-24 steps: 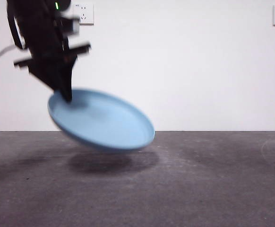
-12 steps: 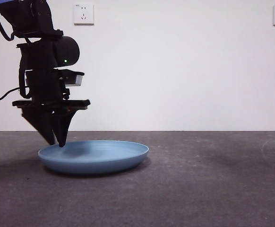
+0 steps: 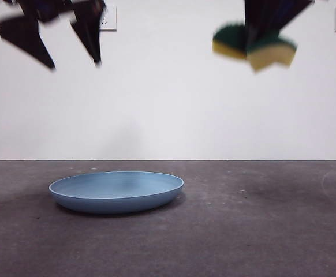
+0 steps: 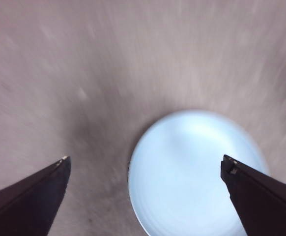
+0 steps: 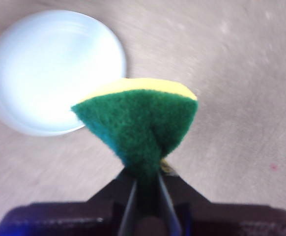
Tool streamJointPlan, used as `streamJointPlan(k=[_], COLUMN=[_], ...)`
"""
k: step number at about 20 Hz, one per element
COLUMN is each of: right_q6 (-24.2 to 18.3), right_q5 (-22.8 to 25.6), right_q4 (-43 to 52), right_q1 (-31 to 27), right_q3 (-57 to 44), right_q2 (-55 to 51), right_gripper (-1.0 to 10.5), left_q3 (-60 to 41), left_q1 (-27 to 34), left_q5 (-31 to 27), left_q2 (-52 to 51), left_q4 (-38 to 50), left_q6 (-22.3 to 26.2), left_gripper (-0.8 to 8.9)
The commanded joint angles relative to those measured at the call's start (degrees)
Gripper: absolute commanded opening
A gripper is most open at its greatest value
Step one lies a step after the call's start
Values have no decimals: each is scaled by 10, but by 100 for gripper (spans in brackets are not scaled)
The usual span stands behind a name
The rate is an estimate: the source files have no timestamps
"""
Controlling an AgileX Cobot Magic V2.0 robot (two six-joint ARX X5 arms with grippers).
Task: Pick up the plate,pick up the cloth,clean the plate with the cloth
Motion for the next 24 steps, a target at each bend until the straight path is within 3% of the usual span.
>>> streamJointPlan(k=[1,6,12,17,18,19,22,24], right_q6=[1,1,1,-5,-5,-5,-5,-5], right_q5=[-26,-83,-99,-98,-98,-98,-97,-97], right_q4=[35,97,140,142,141,139,134,134], right_q1=[-33,-103,-118,-118,-118,-118,-118,-117], right_q3=[-5,-5,-5,-5,-5,-5,-5,-5], right_q2=[54,195,306,328,328,328,328,327], right_gripper=[-12,-12,-12,11,66,190,648,662], left_q3=[-11,-114,-219,-233,-233,-233,-233,-233], left_q1=[-9,-42,-100,-108,-108,-108,-108,-108], left_q5=[-3,-3,-4,-4,-4,-5,-5,-5], left_q2=[-48,-169,-281,-301,-301,-301,-301,-301], left_q4=[0,57,84,88,89,89,90,90], left_q6=[-12,-28,-43,-44,-44,-44,-42,-42], left_gripper=[531,530,530,530,529,529,529,529])
